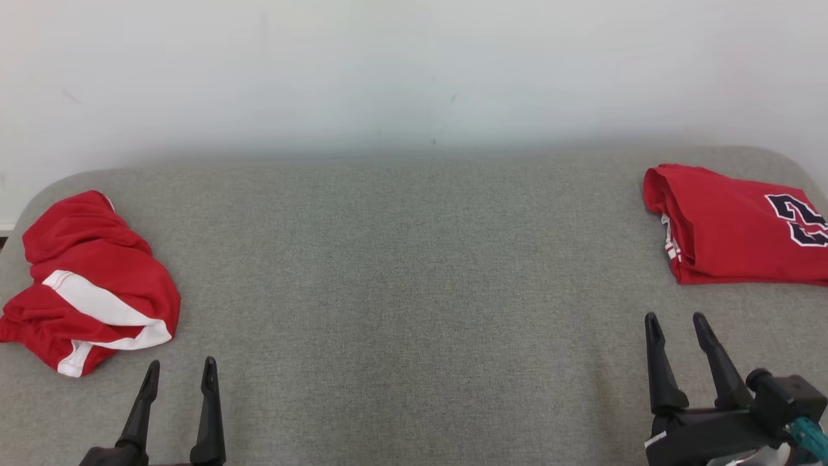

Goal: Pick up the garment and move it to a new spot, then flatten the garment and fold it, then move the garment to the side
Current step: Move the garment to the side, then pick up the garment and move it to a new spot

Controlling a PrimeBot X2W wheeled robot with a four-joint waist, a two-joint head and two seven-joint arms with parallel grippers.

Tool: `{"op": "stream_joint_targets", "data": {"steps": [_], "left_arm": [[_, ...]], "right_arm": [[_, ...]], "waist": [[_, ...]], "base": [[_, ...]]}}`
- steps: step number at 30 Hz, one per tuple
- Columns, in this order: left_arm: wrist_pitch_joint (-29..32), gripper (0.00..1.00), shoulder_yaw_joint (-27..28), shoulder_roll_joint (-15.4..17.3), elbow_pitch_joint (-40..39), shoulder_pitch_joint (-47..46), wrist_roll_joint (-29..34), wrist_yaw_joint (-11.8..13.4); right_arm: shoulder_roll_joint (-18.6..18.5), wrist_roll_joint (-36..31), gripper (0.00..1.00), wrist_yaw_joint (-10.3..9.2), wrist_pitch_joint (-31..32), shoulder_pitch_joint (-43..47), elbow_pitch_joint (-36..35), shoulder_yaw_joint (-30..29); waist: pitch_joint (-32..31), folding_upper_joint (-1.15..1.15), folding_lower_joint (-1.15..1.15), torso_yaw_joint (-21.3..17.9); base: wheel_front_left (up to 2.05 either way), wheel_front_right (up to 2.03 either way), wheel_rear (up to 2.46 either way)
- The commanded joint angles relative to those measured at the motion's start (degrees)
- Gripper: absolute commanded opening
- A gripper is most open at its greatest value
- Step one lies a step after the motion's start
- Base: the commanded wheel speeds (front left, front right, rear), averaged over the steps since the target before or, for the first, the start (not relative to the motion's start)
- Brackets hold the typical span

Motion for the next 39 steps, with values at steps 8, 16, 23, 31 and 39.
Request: {"op": "stream_joint_targets", "data": {"steps": [8, 16, 23, 31, 39], "left_arm": [[-0.2, 1.00, 0.5, 0.1, 1.0, 1.4, 0.5, 0.2], [-0.2, 1.00, 0.4, 0.2, 1.9, 1.9, 1.3, 0.2], [-0.2, 1.00, 0.3, 0.2, 1.8, 2.1, 1.8, 0.2], [-0.2, 1.00, 0.1, 0.0, 1.5, 2.3, 2.0, 0.2], [-0.2, 1.00, 0.3, 0.8, 1.9, 1.9, 1.8, 0.2]], "right_arm": [[1.8, -1.5, 1.00, -0.11, 0.7, 4.4, -2.2, -0.9], [2.7, -1.7, 1.00, -0.11, 1.2, 6.0, -3.1, -1.0], [2.8, -1.9, 1.00, -0.11, 1.4, 6.2, -3.4, -0.9], [3.0, -2.0, 1.00, -0.11, 1.4, 6.7, -3.4, -1.1], [3.3, -1.7, 1.00, -0.11, 1.3, 7.5, -2.9, -0.7]], "waist": [[-1.2, 0.01, 0.01, 0.6], [-1.7, 0.01, 0.01, 0.9], [-1.9, 0.01, 0.01, 1.0], [-2.1, 0.01, 0.01, 1.5], [-2.5, 0.01, 0.01, 6.8]], "base": [[0.00, 0.00, 0.00], [0.00, 0.00, 0.00], [0.00, 0.00, 0.00], [0.00, 0.00, 0.00], [0.00, 0.00, 0.00]]}}
